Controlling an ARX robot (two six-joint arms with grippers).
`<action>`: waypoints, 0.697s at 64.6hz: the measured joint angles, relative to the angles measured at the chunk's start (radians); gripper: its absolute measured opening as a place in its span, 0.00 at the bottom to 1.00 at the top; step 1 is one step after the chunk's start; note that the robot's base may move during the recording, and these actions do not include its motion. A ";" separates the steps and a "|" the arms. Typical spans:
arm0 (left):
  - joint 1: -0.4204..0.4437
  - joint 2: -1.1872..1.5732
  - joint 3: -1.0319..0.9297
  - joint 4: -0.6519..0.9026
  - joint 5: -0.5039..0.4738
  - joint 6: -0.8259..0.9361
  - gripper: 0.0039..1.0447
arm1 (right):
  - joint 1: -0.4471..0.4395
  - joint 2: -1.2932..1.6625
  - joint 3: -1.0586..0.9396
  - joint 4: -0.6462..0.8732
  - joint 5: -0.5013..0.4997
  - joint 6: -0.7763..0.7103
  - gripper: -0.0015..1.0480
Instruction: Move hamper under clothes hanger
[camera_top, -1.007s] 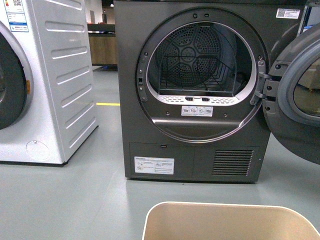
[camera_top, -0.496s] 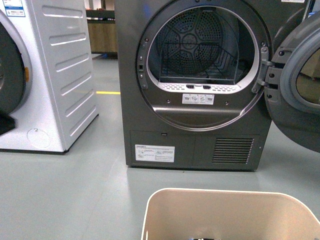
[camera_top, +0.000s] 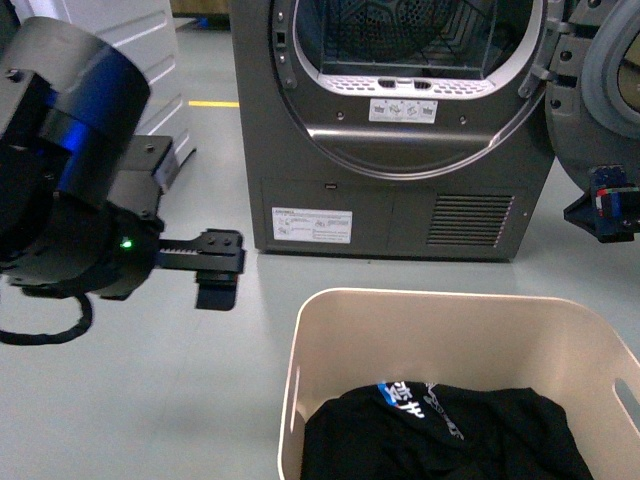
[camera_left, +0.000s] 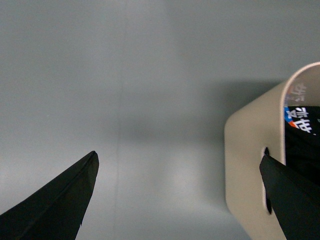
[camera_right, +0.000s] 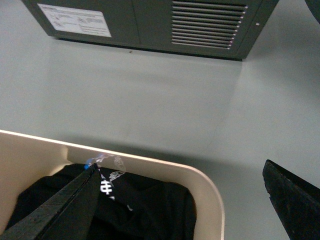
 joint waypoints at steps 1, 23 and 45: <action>-0.006 0.004 0.002 0.000 0.002 -0.002 0.94 | -0.002 0.010 0.006 0.000 0.002 -0.001 0.92; -0.151 0.089 0.028 -0.023 0.005 -0.087 0.94 | -0.062 0.209 0.075 0.015 0.043 -0.122 0.92; -0.152 0.129 0.037 -0.024 -0.001 -0.111 0.94 | -0.142 0.299 0.088 -0.030 0.051 -0.213 0.92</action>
